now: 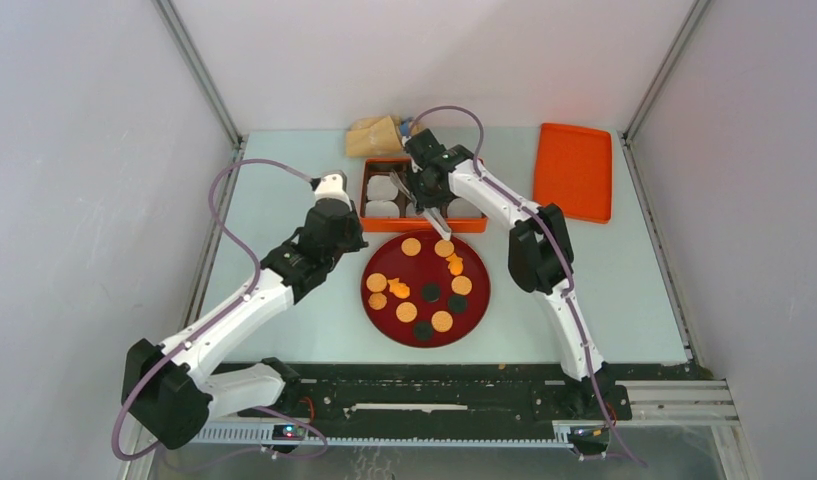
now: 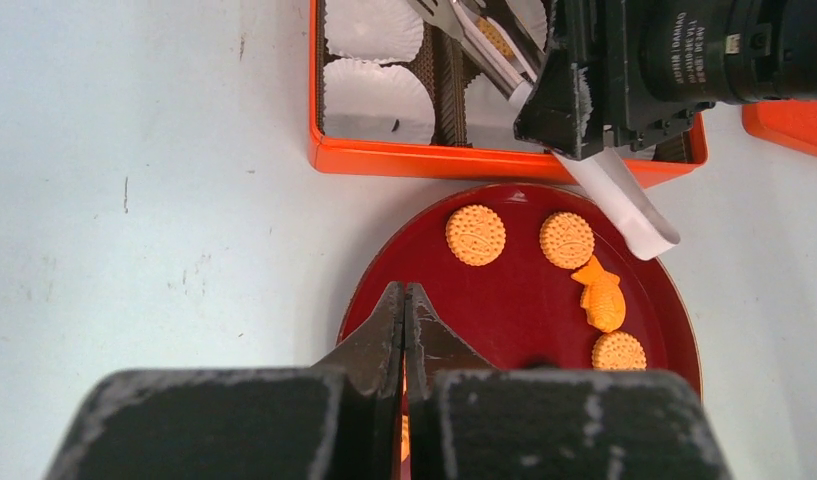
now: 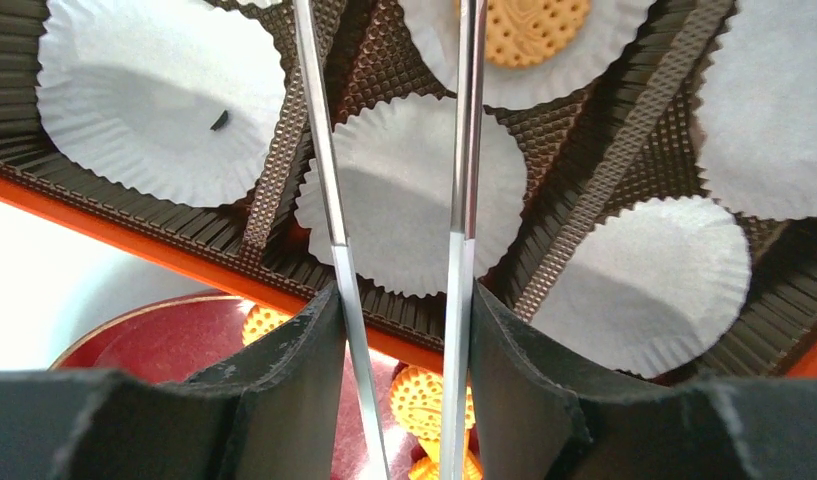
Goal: Pack the cookies
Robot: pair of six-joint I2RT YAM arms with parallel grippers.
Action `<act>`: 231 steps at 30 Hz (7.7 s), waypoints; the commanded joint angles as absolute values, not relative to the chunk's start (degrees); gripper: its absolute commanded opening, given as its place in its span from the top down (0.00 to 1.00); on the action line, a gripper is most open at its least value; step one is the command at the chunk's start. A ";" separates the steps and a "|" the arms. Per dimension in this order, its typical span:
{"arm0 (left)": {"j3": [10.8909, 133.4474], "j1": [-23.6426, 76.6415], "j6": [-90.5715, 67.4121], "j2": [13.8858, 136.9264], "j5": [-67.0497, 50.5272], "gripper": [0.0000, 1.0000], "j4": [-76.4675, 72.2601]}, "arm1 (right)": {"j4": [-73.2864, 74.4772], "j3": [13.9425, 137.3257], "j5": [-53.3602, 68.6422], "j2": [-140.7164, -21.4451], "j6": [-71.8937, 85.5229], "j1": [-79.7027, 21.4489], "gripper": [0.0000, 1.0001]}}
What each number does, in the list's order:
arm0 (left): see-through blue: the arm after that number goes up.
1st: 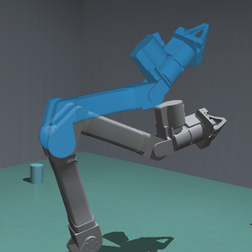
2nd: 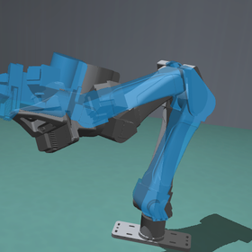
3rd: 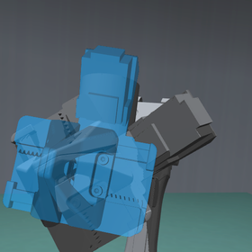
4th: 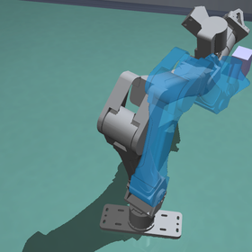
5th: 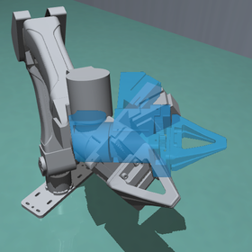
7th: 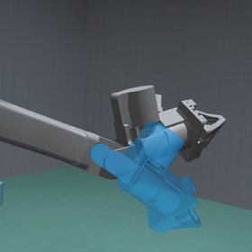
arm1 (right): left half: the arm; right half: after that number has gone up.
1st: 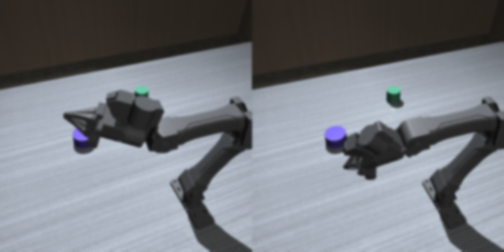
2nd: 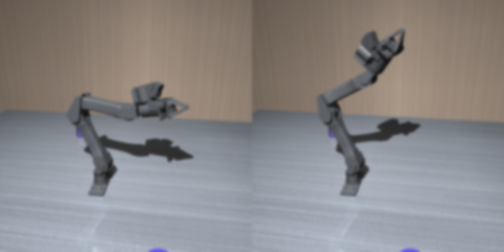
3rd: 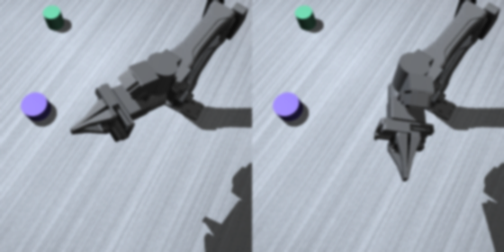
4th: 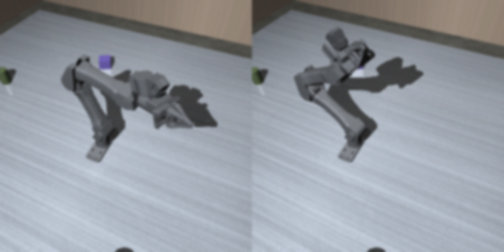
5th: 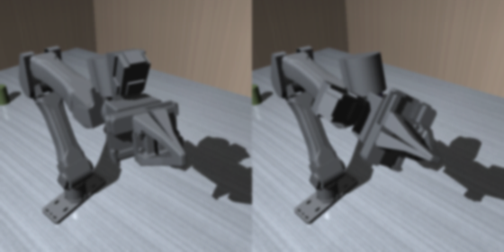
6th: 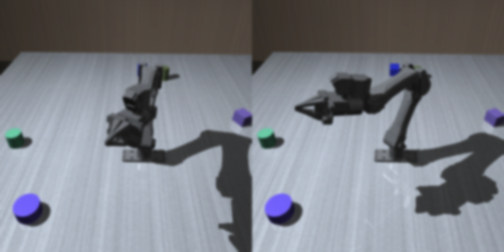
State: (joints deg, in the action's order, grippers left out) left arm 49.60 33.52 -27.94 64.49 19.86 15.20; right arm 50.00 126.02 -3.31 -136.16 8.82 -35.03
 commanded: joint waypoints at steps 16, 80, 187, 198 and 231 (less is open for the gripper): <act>52.32 33.68 -26.97 62.48 21.38 1.00 14.20 | 45.64 112.84 -9.60 -112.16 9.13 -41.68 0.48; 51.90 33.73 -29.00 60.63 19.88 1.00 15.09 | 38.90 68.27 -10.95 -103.32 22.59 -55.37 0.23; 50.43 33.66 -27.81 59.96 18.82 1.00 13.66 | 49.71 106.41 -13.97 -118.22 15.12 -27.16 0.55; 50.61 33.66 -27.94 60.88 18.63 1.00 13.60 | 48.56 105.76 -13.30 -117.77 15.36 -27.10 0.54; 50.76 33.66 -28.21 61.18 19.16 1.00 13.38 | 45.65 99.15 -13.87 -98.01 15.97 -31.85 0.48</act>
